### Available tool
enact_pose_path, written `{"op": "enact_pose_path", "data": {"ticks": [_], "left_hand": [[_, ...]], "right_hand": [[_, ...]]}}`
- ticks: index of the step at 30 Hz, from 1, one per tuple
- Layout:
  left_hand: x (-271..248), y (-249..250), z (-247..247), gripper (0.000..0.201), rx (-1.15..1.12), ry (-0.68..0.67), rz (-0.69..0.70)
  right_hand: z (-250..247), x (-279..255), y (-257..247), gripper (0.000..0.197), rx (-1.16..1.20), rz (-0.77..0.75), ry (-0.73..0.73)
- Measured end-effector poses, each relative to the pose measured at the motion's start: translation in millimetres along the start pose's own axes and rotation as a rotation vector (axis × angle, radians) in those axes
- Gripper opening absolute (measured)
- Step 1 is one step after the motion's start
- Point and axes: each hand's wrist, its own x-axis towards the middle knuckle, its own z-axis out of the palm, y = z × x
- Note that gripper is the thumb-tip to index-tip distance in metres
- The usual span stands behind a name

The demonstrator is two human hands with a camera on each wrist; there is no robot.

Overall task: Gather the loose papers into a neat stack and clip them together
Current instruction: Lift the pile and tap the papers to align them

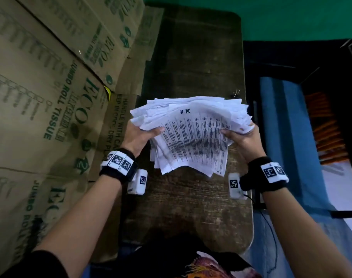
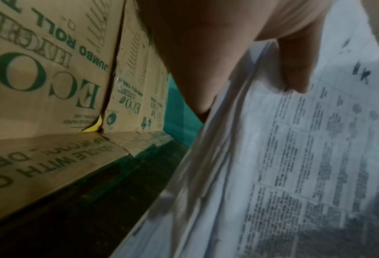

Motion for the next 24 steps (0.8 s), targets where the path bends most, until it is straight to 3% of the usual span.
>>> {"op": "enact_pose_path", "data": {"ticks": [7, 9, 14, 18, 20, 22, 24], "left_hand": [[-8, 14, 43, 0.032, -0.060, 0.302, 0.130], [-12, 15, 42, 0.036, -0.103, 0.278, 0.174], [-11, 8, 14, 0.061, 0.021, 0.017, 0.289], [8, -9, -8, 0.077, 0.047, -0.107, 0.162], [12, -10, -3, 0.068, 0.155, -0.106, 0.083], [14, -6, 7, 0.046, 0.208, -0.060, 0.132], [16, -1, 14, 0.041, 0.140, 0.011, 0.141]], "right_hand": [[37, -12, -11, 0.026, -0.037, -0.192, 0.203], [39, -15, -13, 0.027, 0.001, -0.210, 0.224], [18, -15, -2, 0.052, 0.005, -0.100, 0.131], [14, -13, 3, 0.053, 0.053, -0.038, 0.136], [24, -9, 4, 0.049, -0.005, -0.038, 0.133], [30, -5, 6, 0.044, -0.045, -0.042, 0.151], [29, -4, 8, 0.040, -0.012, -0.017, 0.180]]}}
